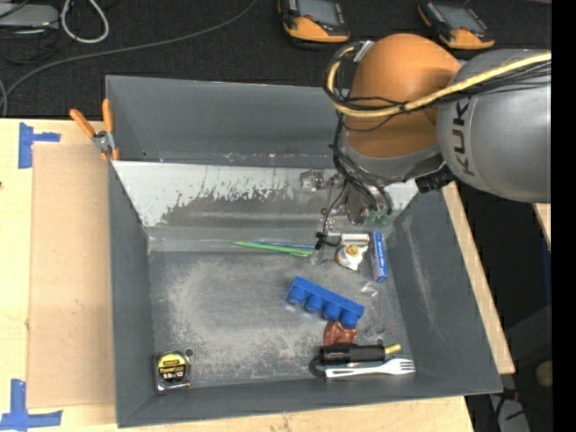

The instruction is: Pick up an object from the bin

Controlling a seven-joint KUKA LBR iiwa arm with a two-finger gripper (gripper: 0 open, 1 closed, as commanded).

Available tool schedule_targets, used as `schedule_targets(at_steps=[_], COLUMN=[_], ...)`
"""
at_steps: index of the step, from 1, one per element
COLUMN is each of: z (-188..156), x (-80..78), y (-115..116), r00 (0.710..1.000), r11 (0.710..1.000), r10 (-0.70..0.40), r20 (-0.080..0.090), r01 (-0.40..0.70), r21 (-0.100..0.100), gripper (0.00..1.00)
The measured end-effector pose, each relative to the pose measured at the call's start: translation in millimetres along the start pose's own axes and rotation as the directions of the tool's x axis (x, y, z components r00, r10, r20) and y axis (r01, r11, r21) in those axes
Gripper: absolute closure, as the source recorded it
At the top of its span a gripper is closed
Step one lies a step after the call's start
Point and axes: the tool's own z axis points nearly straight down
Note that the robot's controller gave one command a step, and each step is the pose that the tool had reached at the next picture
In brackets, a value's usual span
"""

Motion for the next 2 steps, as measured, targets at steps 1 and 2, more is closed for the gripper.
schedule_targets(at_steps=[1, 2], z=[-4.3, 112.1], x=[-1.5, 30.2], y=[-0.3, -46.0], r00=[1.000, 0.998], r11=[1.000, 0.998], r10=[0.001, 0.063], r20=[0.008, 0.007], r01=[-0.001, -0.063], r21=[0.000, -0.002], gripper=[0.00, 0.00])
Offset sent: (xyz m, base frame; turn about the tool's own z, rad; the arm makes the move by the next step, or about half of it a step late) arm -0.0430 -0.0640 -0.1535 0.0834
